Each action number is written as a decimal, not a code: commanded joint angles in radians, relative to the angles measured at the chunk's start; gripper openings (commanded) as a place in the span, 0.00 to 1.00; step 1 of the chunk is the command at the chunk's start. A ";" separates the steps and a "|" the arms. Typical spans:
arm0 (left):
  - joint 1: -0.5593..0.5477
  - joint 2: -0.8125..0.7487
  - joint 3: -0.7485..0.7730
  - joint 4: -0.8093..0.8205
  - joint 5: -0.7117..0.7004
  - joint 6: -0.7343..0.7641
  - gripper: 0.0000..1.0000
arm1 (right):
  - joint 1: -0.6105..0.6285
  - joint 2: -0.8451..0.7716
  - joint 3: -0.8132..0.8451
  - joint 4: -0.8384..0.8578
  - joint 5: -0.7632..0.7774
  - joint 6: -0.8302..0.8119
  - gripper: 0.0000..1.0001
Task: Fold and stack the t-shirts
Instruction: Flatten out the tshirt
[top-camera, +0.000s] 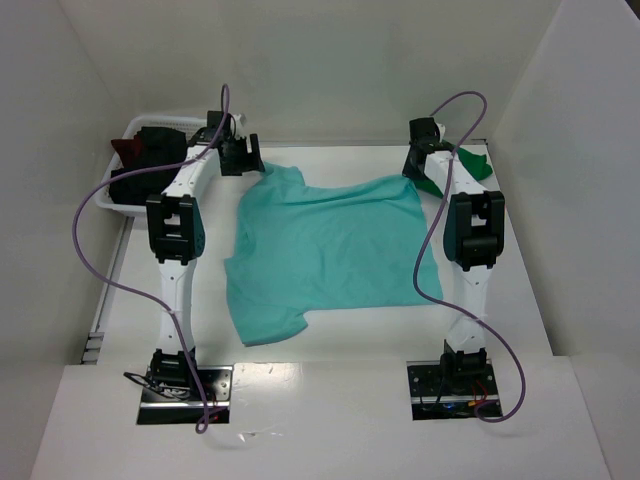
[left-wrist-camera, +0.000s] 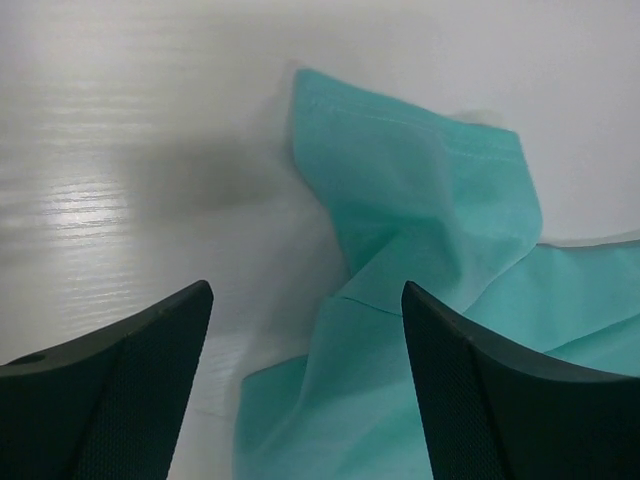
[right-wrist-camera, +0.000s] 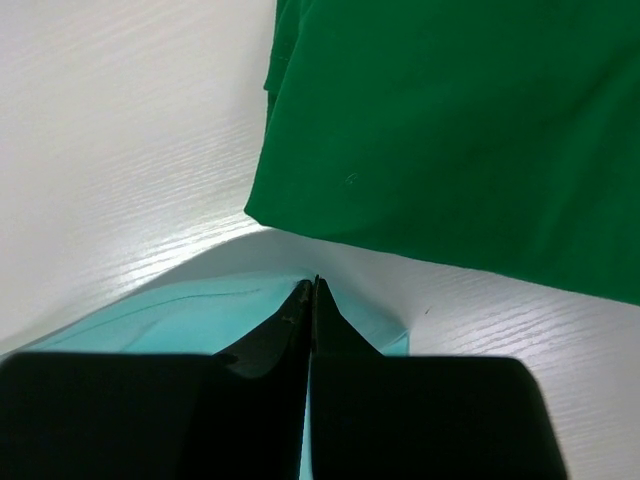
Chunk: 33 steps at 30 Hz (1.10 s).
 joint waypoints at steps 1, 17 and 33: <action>0.000 -0.065 -0.100 0.155 0.004 -0.002 0.84 | -0.009 -0.027 -0.004 0.032 0.002 -0.008 0.00; -0.031 0.084 0.043 0.118 0.001 -0.023 0.84 | -0.009 0.002 0.042 0.013 0.020 -0.018 0.00; -0.050 0.349 0.545 -0.107 0.036 -0.014 0.79 | -0.018 0.020 0.060 0.013 0.040 -0.036 0.00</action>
